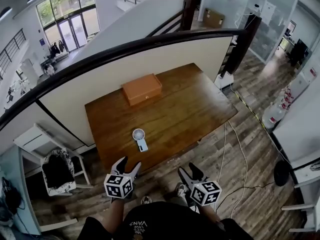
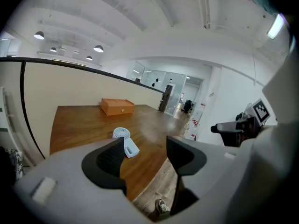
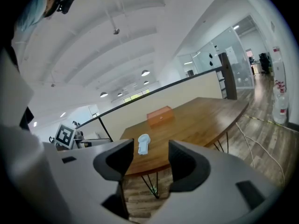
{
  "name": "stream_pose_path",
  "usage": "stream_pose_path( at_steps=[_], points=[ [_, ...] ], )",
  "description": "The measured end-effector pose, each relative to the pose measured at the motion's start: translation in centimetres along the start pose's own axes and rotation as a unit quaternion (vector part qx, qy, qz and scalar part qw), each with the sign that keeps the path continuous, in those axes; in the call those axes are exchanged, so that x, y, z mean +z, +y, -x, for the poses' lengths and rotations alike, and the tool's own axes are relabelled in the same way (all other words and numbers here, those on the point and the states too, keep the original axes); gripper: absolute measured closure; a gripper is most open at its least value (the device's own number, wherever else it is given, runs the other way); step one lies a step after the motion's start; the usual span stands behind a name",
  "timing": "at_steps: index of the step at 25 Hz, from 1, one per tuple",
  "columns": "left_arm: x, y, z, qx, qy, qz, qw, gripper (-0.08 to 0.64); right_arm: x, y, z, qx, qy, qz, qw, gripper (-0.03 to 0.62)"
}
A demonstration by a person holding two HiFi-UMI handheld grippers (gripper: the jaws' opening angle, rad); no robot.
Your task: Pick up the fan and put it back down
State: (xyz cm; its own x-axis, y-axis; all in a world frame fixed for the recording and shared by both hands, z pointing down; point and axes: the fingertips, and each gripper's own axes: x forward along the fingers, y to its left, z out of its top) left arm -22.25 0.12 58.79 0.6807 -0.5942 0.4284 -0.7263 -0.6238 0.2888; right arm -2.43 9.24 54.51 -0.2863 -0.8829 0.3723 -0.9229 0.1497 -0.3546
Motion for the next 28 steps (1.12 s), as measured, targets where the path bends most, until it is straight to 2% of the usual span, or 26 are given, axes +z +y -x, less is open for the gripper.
stream_pose_path(
  at_steps=[8, 15, 22, 28],
  points=[
    [-1.1, -1.7, -4.6, 0.070, 0.006, 0.036, 0.9968, 0.285, 1.8, -6.4, -0.5, 0.052, 0.032, 0.027, 0.998, 0.391],
    [-3.2, -2.4, -8.1, 0.134, 0.019, 0.071, 0.9883, 0.276, 3.7, -10.2, 0.5, 0.090, 0.043, 0.042, 0.994, 0.391],
    [-4.2, -2.1, -10.2, 0.175, 0.037, 0.086, 0.9802, 0.272, 4.0, -13.1, 0.8, 0.102, 0.053, 0.041, 0.993, 0.391],
    [-4.0, 1.2, -11.7, 0.214, 0.058, 0.098, 0.9701, 0.261, 3.9, -14.2, -0.6, 0.101, 0.064, 0.029, 0.992, 0.391]
  ],
)
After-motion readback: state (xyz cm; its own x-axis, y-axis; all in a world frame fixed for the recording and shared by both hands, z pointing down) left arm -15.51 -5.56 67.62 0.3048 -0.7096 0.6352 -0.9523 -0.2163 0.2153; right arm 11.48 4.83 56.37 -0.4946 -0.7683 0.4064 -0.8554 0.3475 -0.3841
